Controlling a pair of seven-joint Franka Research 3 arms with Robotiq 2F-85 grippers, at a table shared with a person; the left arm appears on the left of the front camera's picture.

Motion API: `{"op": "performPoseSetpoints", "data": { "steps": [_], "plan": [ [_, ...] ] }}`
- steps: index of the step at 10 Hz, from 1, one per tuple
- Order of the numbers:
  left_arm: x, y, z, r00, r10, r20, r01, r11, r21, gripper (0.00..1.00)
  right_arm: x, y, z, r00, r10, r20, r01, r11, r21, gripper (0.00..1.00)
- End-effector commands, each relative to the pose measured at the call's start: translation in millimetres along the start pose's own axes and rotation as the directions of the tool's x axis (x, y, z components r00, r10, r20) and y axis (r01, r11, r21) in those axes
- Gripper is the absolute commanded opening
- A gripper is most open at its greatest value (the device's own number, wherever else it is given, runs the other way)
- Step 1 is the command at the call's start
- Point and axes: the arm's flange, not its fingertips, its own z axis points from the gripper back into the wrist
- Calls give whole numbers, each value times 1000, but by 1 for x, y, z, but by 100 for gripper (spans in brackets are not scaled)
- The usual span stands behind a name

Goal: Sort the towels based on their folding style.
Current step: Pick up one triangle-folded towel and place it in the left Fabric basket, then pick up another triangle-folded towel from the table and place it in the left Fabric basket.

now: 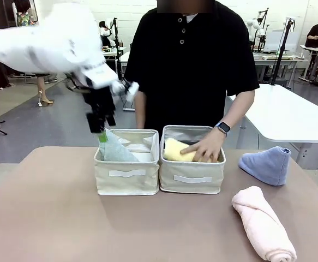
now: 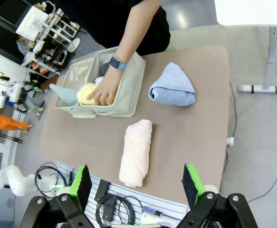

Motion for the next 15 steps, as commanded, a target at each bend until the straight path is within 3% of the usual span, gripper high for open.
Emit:
{"op": "performPoseSetpoints", "data": {
  "steps": [1, 3, 5, 6, 8, 9, 15],
  "plan": [
    [-78, -82, 89, 982, -3, 188, -2, 1000, 26, 100, -1, 0, 0, 1000, 11, 12, -12, 1000, 20, 100],
    [-139, -121, 122, 969, 74, 237, -91, 994, 61, 100, -1, 0, 0, 1000, 11, 12, -12, 1000, 20, 100],
    [-193, -136, 135, 931, 167, 325, -191, 981, 44, 100, -1, 0, 0, 1000, 11, 12, -12, 1000, 20, 100],
    [-209, -137, 129, 920, 216, 326, -238, 971, 26, 100, -1, 0, 0, 1000, 11, 12, -12, 1000, 20, 100],
    [-215, -132, 112, 928, 272, 255, -274, 961, -26, 100, -1, 0, 0, 1000, 11, 12, -12, 1000, 20, 100],
    [-225, -146, 133, 913, 234, 335, -253, 967, 15, 100, -1, 0, 0, 1000, 11, 12, -12, 1000, 20, 100],
    [-224, -145, 133, 916, 240, 322, -260, 965, 22, 100, -1, 0, 0, 1000, 11, 12, -12, 1000, 20, 100]
  ]
}}
